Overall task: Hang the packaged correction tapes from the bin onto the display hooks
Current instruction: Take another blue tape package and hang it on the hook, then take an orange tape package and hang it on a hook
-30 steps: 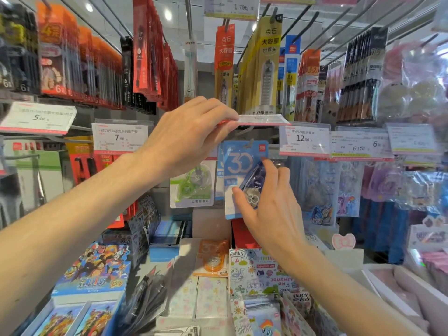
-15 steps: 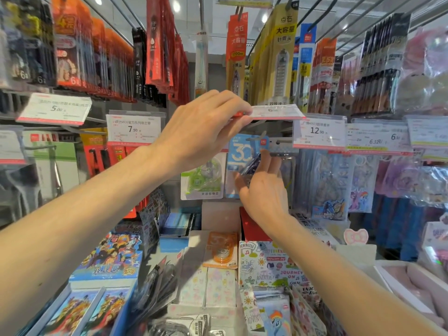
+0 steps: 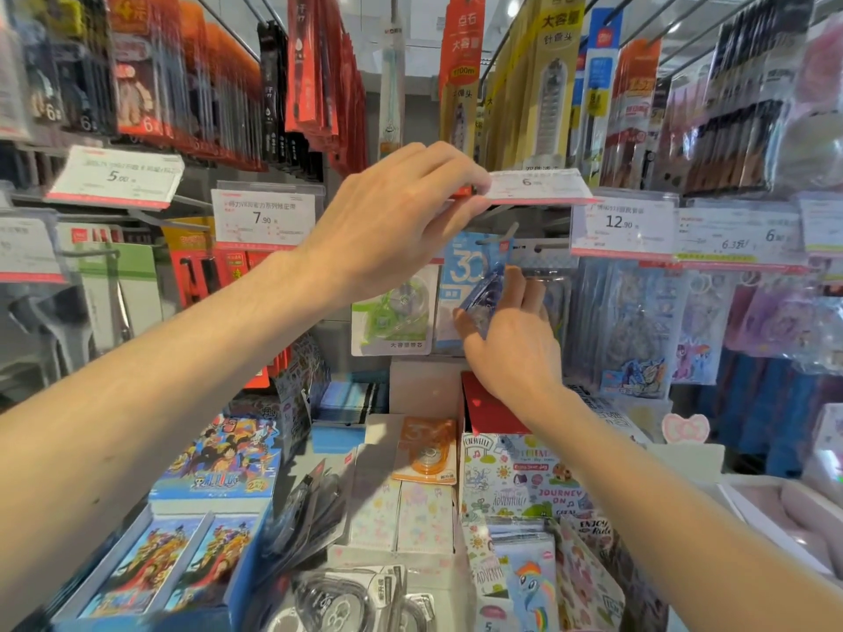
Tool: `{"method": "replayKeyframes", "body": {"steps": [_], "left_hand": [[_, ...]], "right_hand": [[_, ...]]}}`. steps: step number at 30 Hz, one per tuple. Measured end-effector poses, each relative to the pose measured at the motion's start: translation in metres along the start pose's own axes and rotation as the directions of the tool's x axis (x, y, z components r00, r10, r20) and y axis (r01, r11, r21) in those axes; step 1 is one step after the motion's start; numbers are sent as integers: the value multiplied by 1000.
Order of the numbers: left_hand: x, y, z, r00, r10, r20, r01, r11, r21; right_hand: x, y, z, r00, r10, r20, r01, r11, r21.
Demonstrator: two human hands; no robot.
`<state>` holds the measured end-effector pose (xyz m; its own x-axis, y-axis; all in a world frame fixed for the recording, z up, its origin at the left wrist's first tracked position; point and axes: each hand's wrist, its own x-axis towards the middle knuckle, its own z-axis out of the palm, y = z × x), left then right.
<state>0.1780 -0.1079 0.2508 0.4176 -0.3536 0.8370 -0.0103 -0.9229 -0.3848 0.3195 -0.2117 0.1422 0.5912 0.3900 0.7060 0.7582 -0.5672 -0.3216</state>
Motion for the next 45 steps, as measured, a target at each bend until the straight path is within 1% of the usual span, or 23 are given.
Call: {"method": "replayKeyframes", "body": {"steps": [2,4,6,9,11,15,19,23,25,26,27,29,30,31,32,33,34,38,42,43,45], "left_hand": [[-2,0,0,1000,-1,1,1,1000,0],[-4,0,0,1000,-5,1,5,1000,4],[-7,2,0,1000,-6,0,6,1000,6],[-14,5,0,1000,-9,0,9,1000,22],[-22,6,-1,1000,-14,2,13,1000,26],[-50,10,-6,999,-33,14,33,999,-13],[-93,13,-11,992,-109,71,112,993,-38],[-149,13,-8,956,-224,192,240,969,-63],[-179,13,-4,908,-299,294,331,942,-64],[-194,12,-1,868,-337,366,379,924,-49],[-208,12,2,812,-372,450,425,905,-19],[-234,11,10,653,-441,616,516,854,64],[-245,11,12,569,-461,681,552,828,98],[-256,11,15,502,-465,729,575,809,121],[-265,11,17,449,-464,763,585,799,141],[-272,10,19,417,-458,785,588,795,152],[-279,10,20,399,-454,796,593,790,153],[-301,10,22,365,-458,811,617,771,158],[-311,12,21,363,-467,806,625,764,161],[-312,13,20,363,-468,806,629,761,159],[-313,13,20,364,-471,804,636,756,155]], "right_hand": [[-8,1,-6,999,-20,36,21,999,-42],[-18,3,-10,996,-82,39,83,996,-22],[-28,3,-15,985,-145,91,144,989,21],[-42,3,-23,943,-235,236,227,972,64],[-50,2,-27,910,-278,307,264,961,88],[-62,-1,-29,851,-342,398,332,938,94],[-63,-4,-24,808,-382,448,392,917,76],[-59,-14,-8,751,-439,493,493,869,22],[-55,-23,5,710,-434,554,545,838,-42],[-52,-29,12,677,-410,611,565,821,-75],[-48,-36,19,637,-379,671,582,808,-96],[-40,-48,34,565,-297,770,597,791,-134],[-36,-53,42,538,-255,803,595,790,-148],[-32,-57,50,516,-218,828,590,791,-160],[-30,-60,57,498,-183,848,586,792,-173],[-28,-62,62,480,-154,863,583,791,-183],[-26,-65,66,460,-124,879,582,790,-194],[-27,-68,77,363,-17,932,593,775,-217],[-26,-66,90,266,57,962,638,737,-221],[-27,-65,94,257,65,964,648,728,-222],[-28,-61,100,272,58,961,658,718,-229]]}}
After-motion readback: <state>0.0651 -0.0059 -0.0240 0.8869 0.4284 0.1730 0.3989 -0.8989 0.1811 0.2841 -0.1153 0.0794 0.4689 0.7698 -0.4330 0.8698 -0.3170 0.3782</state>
